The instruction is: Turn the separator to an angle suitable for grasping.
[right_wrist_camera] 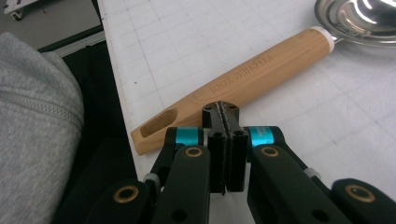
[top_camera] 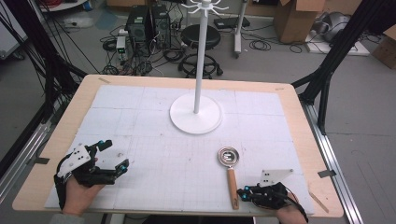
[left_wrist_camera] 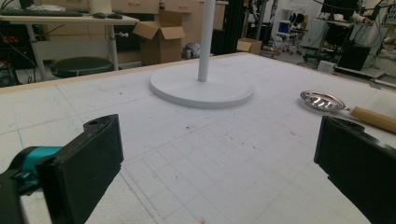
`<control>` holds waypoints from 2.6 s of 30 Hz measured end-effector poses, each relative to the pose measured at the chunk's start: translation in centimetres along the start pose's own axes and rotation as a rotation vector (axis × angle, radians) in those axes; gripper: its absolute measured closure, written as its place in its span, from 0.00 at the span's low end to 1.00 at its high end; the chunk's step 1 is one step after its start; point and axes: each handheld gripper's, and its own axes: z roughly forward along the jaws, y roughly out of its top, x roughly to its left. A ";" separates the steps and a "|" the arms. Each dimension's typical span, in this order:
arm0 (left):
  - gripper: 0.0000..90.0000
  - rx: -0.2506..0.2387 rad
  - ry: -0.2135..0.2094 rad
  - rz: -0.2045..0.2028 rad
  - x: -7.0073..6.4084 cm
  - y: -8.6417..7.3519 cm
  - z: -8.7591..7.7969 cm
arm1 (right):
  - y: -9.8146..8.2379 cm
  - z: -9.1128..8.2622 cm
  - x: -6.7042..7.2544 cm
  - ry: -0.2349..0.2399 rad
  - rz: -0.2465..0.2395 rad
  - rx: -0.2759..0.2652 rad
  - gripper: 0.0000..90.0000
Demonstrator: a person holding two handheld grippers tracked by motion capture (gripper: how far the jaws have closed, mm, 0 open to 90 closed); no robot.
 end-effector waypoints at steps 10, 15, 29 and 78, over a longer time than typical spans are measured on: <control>0.02 -0.002 0.008 0.000 0.0 0.0 -0.4 | 0.7 0.9 0.5 0.006 -0.017 0.007 1.00; 0.02 0.000 0.011 0.001 0.0 0.0 -0.5 | 1.1 1.4 0.7 0.002 -0.031 0.009 1.00; 0.02 0.001 0.017 -0.002 0.1 -0.1 -0.8 | 2.1 2.8 1.5 -0.030 -0.050 0.011 1.00; 0.02 -0.003 0.025 0.001 0.1 -0.2 -1.4 | 5.4 6.9 2.4 -0.099 -0.069 0.015 1.00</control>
